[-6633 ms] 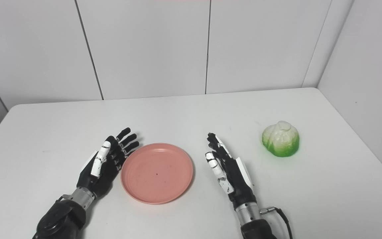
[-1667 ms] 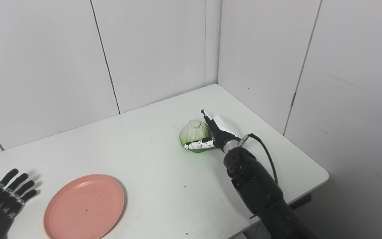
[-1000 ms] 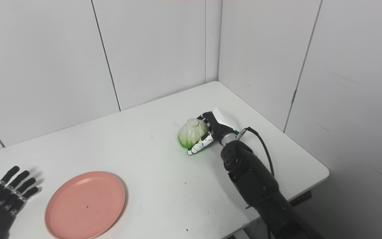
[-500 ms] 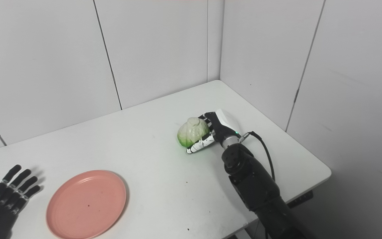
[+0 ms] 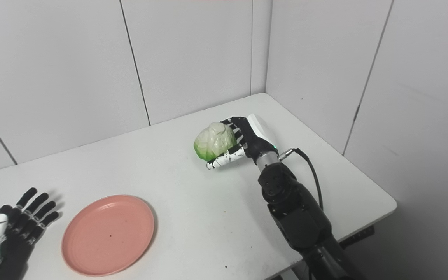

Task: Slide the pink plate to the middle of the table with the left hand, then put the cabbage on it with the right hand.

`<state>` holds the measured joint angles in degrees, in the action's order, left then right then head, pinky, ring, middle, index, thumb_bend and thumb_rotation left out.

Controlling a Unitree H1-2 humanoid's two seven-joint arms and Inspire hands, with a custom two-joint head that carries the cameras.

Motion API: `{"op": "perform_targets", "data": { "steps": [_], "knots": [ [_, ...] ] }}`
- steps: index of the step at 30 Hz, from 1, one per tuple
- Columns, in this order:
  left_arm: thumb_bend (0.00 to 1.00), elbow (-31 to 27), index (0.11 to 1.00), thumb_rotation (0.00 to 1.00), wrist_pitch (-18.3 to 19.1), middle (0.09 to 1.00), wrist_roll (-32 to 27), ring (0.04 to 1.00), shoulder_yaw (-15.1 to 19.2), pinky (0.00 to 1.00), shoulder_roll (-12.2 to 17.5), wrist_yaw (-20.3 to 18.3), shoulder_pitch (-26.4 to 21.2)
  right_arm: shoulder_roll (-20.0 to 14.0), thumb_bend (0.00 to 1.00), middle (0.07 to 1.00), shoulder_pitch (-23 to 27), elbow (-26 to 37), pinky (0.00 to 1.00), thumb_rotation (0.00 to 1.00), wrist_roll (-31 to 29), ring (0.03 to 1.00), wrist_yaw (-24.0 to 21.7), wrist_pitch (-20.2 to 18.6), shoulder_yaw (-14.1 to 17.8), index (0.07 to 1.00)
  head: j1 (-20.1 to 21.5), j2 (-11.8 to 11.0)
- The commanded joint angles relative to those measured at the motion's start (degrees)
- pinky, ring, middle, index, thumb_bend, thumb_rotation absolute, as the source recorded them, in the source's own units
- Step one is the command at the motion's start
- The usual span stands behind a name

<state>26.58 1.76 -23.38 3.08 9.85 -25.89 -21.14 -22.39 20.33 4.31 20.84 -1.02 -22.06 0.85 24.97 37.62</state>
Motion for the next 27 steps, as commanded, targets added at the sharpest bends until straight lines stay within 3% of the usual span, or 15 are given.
{"op": "perform_targets", "data": {
  "steps": [1, 12, 27],
  "knots": [
    [0.54, 1.86, 0.900, 0.90, 6.48, 0.900, 1.96, 0.876, -1.60, 0.86, -0.91, 1.49, 3.15, -1.07, 0.53, 0.453, 3.43, 3.18, 0.35, 0.00, 0.74, 0.412, -0.53, -0.17, -0.13, 0.518, -0.52, 0.01],
    [0.50, -5.21, 0.900, 0.94, 9.94, 0.902, 4.81, 0.881, -3.81, 0.87, -4.64, 8.17, 4.79, 1.64, 0.52, 0.452, 6.09, 7.94, 0.35, 0.00, 1.00, 0.411, -5.66, 0.24, -5.63, 0.527, -9.38, 1.09],
    [0.46, -9.99, 0.932, 1.00, 12.44, 0.934, 10.81, 0.914, -6.35, 0.90, -10.67, 15.74, 4.58, 8.09, 0.53, 0.446, 8.84, 2.19, 0.32, 0.00, 1.65, 0.388, -8.13, 5.23, -14.10, 0.519, -21.27, 3.07]
  ]
}}
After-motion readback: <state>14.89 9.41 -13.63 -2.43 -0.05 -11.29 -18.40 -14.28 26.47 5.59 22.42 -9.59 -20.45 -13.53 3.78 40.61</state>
